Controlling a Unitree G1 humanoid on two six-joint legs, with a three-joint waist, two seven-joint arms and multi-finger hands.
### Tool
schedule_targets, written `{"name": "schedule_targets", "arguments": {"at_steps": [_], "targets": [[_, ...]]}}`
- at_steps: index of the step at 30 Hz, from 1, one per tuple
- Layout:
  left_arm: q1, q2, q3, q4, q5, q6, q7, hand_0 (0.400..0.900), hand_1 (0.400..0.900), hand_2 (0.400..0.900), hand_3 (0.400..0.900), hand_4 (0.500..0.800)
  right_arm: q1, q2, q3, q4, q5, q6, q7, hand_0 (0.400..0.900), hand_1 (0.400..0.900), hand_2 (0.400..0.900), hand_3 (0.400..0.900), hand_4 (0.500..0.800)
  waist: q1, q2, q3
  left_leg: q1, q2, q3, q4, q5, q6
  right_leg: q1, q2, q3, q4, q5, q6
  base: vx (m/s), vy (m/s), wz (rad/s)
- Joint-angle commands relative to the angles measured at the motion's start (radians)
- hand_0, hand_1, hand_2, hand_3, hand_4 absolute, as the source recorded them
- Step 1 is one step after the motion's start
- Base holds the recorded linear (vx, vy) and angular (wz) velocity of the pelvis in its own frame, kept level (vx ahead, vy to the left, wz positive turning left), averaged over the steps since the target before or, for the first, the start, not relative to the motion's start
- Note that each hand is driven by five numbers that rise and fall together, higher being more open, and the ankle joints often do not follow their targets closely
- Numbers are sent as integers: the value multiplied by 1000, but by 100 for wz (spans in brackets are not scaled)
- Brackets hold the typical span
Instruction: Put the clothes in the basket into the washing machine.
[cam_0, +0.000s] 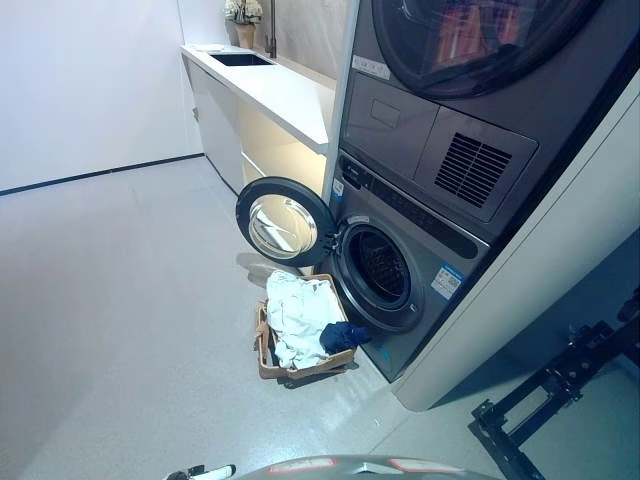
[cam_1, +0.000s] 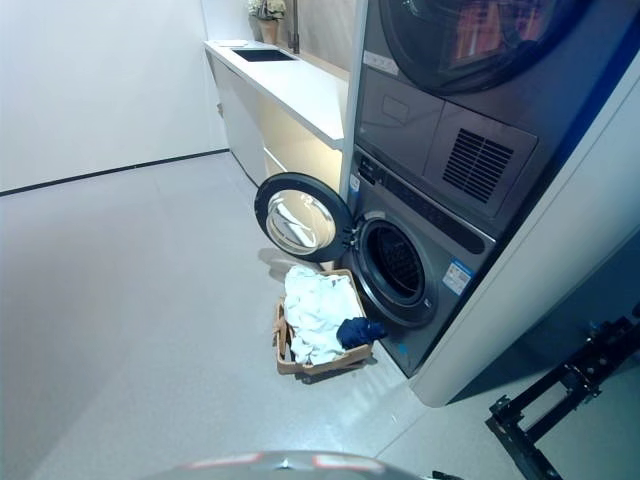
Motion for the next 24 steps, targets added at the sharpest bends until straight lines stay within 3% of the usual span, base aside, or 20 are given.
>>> {"name": "schedule_targets", "arguments": {"at_steps": [1, 24], "targets": [[-74, -53, -9, 22, 11, -35, 0, 900, 900, 900, 900, 800, -118, -62, 5, -4, -18, -36, -1, 900, 900, 900, 900, 800, -7, 87, 85, 49, -27, 28, 6, -142, 17, 112, 38, -1, 8, -175, 53, 0, 0, 0], [-80, -52, -1, 19, -4, -38, 10, 900, 900, 900, 900, 800, -127, -66, 3, -9, -7, -38, -1, 900, 900, 900, 900, 800, -8, 91, 108, 38, -28, 25, 6, -142, 20, 100, 40, 0, 8, -170, 49, 0, -2, 0]]}}
